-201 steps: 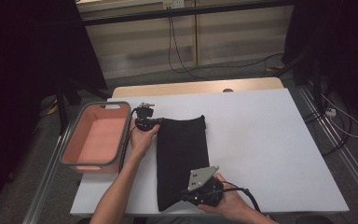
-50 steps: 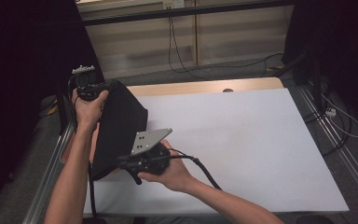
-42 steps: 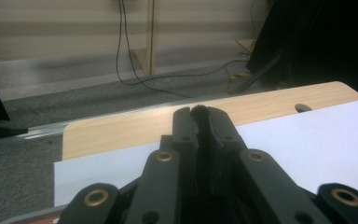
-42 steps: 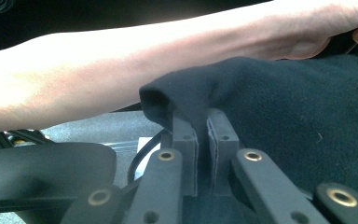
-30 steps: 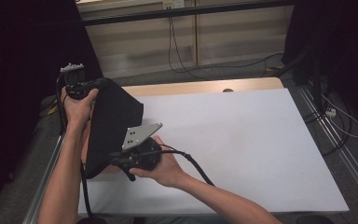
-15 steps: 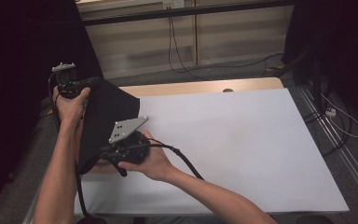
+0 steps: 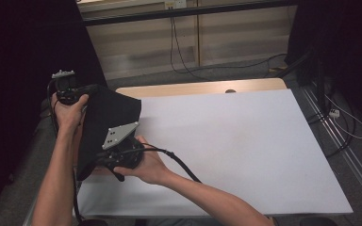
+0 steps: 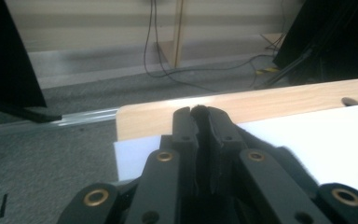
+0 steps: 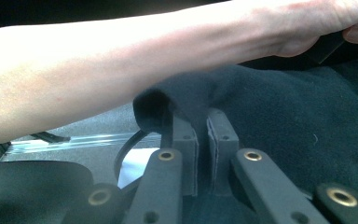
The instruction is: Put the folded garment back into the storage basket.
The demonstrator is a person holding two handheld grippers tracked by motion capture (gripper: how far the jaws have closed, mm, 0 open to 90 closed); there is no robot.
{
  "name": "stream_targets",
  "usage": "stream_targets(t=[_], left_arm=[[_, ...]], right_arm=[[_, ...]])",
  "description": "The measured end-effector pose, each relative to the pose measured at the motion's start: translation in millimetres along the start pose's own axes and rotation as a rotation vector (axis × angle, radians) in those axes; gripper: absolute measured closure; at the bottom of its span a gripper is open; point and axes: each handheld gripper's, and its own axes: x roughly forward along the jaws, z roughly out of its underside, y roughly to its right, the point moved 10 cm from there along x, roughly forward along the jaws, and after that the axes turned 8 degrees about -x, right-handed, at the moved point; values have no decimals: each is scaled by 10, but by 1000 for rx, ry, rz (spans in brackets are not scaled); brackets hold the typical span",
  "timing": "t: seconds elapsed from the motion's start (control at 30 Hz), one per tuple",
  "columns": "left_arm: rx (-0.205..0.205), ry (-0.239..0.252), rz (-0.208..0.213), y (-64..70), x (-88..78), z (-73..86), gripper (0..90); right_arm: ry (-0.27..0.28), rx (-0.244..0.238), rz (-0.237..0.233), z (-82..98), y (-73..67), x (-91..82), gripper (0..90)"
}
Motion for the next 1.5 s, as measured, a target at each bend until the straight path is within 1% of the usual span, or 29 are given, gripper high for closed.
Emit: stream_targets(t=[0.03,0.23,0.3,0.33,0.37,0.4,0.47,0.5,0.57,0.67,0.73,0.83,0.9,0.93,1.0,1.07,1.17,1.23,1.3,1.33,1.4,1.43,1.47,1.5], left_arm=[[-7,-3,-4,-39,-14,16,830],[-17,-7,-12,-119,-19,48,830],[-25,-16,-24,-177,-6,79,830],[-25,-16,-24,-177,-6,79,830],[-31,-23,-29,-218,0,104,830],[-31,-23,-29,-218,0,104,830],[-27,-42,-47,-258,17,147,830],[-40,-39,-45,-296,5,165,830],[-43,-39,-48,-313,3,179,830],[-34,-57,-55,-344,15,243,830],[-40,-53,-51,-351,24,266,830],[-53,-61,-54,-366,40,304,829],[-35,-78,-63,-375,50,337,830],[-31,-78,-67,-386,52,344,829],[-42,-74,-68,-413,47,353,830],[-39,-75,-77,-438,44,368,830],[-42,-81,-79,-484,33,396,830],[-51,-78,-78,-519,36,415,829],[-54,-76,-69,-541,48,431,829],[-51,-75,-71,-549,57,435,829],[-45,-68,-60,-541,82,433,829],[-42,-76,-60,-536,98,438,828],[-43,-76,-55,-528,117,438,828],[-34,-82,-62,-530,149,445,828]], right_arm=[[-2,3,-4,11,-9,36,846],[-1,11,-10,7,-3,113,846],[0,11,-13,-7,1,151,846],[0,11,-13,-7,1,151,846],[-3,9,-11,-9,4,174,846],[-3,9,-11,-9,4,174,846],[-4,10,-11,-7,6,196,846],[-6,12,-10,-1,16,215,846],[-4,14,-11,-1,21,221,846],[-5,15,-10,0,34,236,846],[-7,20,-10,14,36,252,846],[-16,23,-12,45,41,285,846],[-19,22,-11,56,39,307,846],[-21,18,-12,59,35,318,846],[-22,19,-14,57,31,337,846],[-22,19,-15,56,30,355,846],[-26,18,-15,61,35,377,846],[-27,20,-14,63,42,384,846],[-30,19,-10,70,59,392,845],[-33,21,-8,78,72,399,845],[-35,29,-4,94,102,414,846],[-40,34,2,108,131,433,845],[-40,34,2,108,131,433,845],[-42,36,7,119,161,453,846]])
